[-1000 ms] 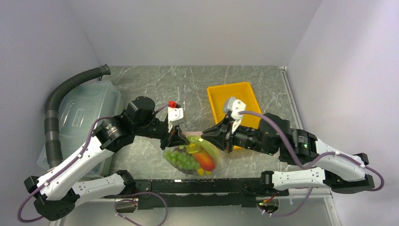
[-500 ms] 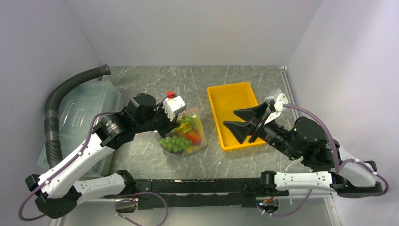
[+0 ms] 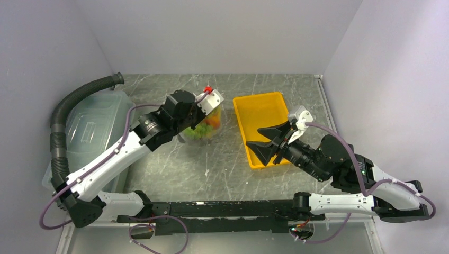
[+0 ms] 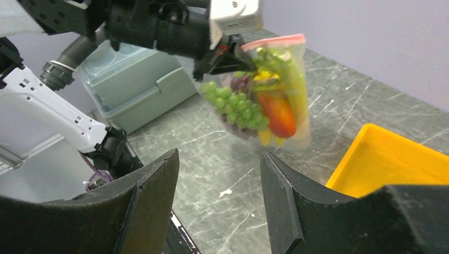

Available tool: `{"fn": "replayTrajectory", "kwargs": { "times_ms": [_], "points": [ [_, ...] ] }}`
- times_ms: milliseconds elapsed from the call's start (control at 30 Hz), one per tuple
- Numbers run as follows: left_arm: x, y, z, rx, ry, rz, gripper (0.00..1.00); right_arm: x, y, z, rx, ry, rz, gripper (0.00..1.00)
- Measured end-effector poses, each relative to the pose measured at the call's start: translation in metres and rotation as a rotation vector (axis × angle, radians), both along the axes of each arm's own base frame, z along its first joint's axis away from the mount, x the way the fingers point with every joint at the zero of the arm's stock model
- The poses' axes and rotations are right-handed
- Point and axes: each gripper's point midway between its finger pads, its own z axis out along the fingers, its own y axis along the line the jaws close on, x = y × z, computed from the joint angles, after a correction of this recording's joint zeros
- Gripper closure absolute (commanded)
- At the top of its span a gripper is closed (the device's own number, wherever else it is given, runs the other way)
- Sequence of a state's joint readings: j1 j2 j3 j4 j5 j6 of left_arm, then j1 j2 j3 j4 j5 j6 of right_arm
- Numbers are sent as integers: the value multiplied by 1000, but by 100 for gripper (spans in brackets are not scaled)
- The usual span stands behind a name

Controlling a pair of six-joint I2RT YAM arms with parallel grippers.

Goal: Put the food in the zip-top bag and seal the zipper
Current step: Place the zipper food storage bag at the center of the board.

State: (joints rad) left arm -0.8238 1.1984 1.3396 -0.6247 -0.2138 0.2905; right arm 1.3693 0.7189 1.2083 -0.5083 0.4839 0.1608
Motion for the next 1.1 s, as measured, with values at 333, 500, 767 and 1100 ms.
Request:
{"fn": "replayTrajectory", "kwargs": {
  "times_ms": [333,500,767,1100],
  "points": [
    [96,22,-20,214,-148,153,100,-4,-1,-7,1,6,22,39],
    [116,23,-57,304,-139,178,100,-6,-10,-7,25,11,22,38],
    [86,-11,-109,259,-60,138,100,-10,-21,-2,65,19,26,38],
    [41,-23,-138,78,105,176,96,-12,-23,-12,43,52,27,35]
  ]
}}
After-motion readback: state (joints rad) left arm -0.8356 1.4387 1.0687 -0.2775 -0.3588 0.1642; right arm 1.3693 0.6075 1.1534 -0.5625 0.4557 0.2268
